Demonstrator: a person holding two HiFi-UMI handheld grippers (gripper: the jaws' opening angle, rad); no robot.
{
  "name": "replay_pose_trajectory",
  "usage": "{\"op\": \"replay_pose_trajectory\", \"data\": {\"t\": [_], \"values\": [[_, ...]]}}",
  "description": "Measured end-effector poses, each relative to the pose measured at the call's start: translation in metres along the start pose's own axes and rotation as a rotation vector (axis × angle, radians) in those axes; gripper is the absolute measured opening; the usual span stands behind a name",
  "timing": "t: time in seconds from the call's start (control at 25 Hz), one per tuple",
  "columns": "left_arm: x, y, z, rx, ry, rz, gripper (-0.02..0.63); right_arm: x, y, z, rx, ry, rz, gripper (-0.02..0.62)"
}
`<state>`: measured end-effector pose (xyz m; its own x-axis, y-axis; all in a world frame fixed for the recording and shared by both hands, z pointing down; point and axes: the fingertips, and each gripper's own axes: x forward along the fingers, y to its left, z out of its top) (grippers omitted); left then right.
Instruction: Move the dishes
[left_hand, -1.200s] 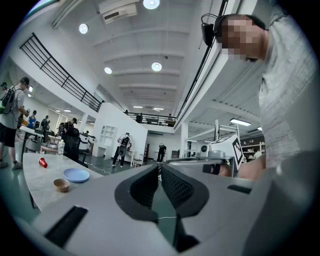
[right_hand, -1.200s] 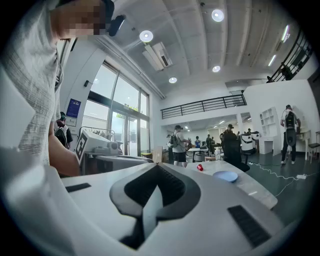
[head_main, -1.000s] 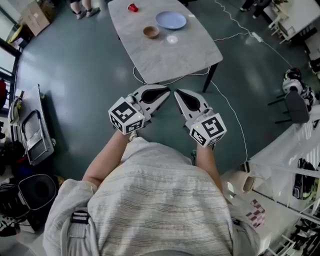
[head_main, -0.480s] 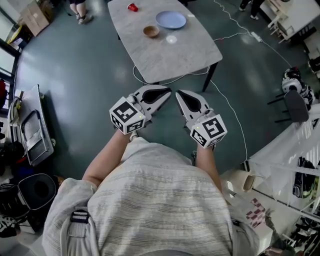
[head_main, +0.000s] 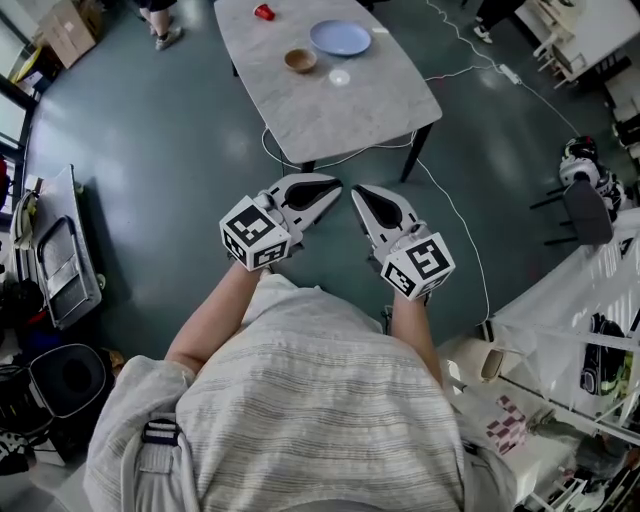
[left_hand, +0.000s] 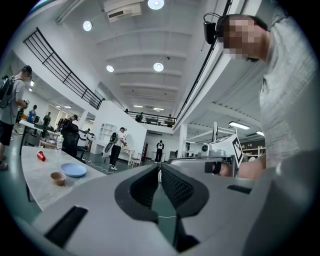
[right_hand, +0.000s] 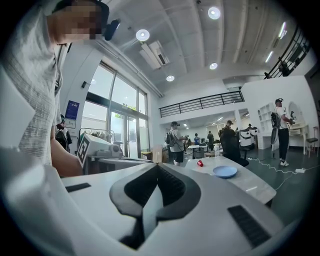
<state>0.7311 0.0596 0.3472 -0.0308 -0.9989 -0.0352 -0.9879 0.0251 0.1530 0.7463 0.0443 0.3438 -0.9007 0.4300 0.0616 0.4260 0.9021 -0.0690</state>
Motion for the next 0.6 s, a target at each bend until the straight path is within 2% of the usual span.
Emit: {"op": "replay_pose_trajectory", "data": {"t": [0.32, 0.6], "values": [[0.003, -0.012, -0.003, -0.009, 0.0, -0.002, 0.034, -0.014, -0.006, -0.002, 0.017, -0.013, -0.027, 0.017], [-0.031, 0.01, 0.007, -0.011, -0.005, 0.093, 0.034, 0.001, 0.005, 0.0, 0.036, -0.018, 0.0, 0.018]]}}
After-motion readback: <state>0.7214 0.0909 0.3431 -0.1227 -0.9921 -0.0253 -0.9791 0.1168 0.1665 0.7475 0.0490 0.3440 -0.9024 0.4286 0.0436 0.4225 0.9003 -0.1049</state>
